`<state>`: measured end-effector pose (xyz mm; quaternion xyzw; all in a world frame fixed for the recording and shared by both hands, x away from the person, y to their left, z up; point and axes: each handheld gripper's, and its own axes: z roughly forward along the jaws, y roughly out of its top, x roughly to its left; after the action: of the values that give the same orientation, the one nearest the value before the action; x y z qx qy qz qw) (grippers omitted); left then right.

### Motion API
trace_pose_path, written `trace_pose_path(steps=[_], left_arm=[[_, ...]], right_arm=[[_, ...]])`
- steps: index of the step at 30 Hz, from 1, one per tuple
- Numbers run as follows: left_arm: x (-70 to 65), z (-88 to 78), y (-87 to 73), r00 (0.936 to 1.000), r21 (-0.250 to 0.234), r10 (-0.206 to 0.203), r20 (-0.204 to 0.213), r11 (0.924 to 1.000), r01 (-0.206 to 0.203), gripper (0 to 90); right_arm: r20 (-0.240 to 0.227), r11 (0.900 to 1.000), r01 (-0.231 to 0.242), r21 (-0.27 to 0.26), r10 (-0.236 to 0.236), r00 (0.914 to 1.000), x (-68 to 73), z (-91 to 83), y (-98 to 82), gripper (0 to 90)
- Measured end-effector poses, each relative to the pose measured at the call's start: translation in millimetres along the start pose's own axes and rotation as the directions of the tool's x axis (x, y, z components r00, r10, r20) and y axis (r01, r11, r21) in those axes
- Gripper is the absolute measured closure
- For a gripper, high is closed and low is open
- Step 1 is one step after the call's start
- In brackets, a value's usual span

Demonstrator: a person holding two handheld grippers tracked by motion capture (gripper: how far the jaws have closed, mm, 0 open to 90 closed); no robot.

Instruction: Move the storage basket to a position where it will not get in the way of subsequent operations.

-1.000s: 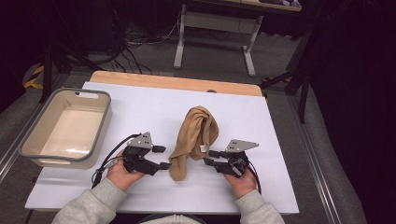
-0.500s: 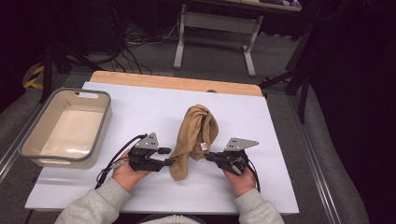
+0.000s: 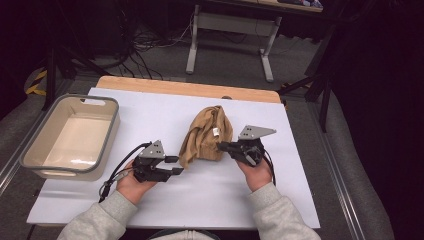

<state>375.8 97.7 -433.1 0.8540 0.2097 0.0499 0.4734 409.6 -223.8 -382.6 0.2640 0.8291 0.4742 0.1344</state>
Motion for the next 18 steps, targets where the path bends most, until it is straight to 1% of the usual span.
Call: trace_pose_path(steps=[2, 6, 8, 10, 12, 13, 15, 16, 18], left_arm=[[1.6, -1.7, -1.5, 1.0000, -0.005, -0.002, -0.002, 1.0000, 0.002, 52.8], [3.2, -5.3, -4.2, 0.9999, -0.009, -0.012, -0.010, 0.9999, 0.012, 52.5], [4.0, -6.2, -5.1, 0.9998, -0.012, -0.013, -0.012, 0.9999, 0.013, 52.4], [4.4, -6.8, -5.8, 0.9998, -0.014, -0.016, -0.013, 0.9998, 0.016, 52.3], [4.6, -7.2, -6.2, 0.9998, -0.012, -0.015, -0.015, 0.9998, 0.015, 52.0], [4.4, -7.3, -6.4, 0.9997, -0.011, -0.017, -0.015, 0.9998, 0.017, 51.8], [4.3, -7.3, -6.3, 0.9997, -0.013, -0.018, -0.017, 0.9998, 0.018, 51.5], [4.3, -7.4, -6.2, 0.9997, -0.015, -0.017, -0.017, 0.9998, 0.016, 51.1], [4.0, -7.7, -6.2, 0.9998, -0.017, -0.015, -0.016, 0.9997, 0.015, 50.7]], right_arm=[[0.015, 1.000, -0.018, 0.009, 0.018, 0.9997, -9.4, 6.8, 4.5, 89.1], [0.074, 0.998, -0.049, 0.036, 0.046, 0.9962, -30.3, 18.6, 6.0, 88.8], [0.092, 0.996, -0.087, 0.034, 0.084, 0.9922, -40.5, 21.4, 3.8, 88.4], [0.110, 0.993, -0.116, 0.036, 0.111, 0.9877, -46.6, 22.5, 1.2, 87.3], [0.094, 0.991, -0.129, 0.037, 0.125, 0.9876, -48.3, 22.5, -1.1, 82.4], [0.091, 0.991, -0.125, 0.037, 0.122, 0.9884, -47.4, 22.0, -1.3, 79.9], [0.094, 0.993, -0.109, 0.036, 0.105, 0.9901, -43.2, 19.3, -1.4, 71.7], [0.084, 0.995, -0.101, 0.026, 0.099, 0.9915, -40.5, 16.7, -2.0, 65.0], [0.077, 0.996, -0.087, 0.019, 0.086, 0.9934, -35.5, 12.0, -4.9, 57.4]])
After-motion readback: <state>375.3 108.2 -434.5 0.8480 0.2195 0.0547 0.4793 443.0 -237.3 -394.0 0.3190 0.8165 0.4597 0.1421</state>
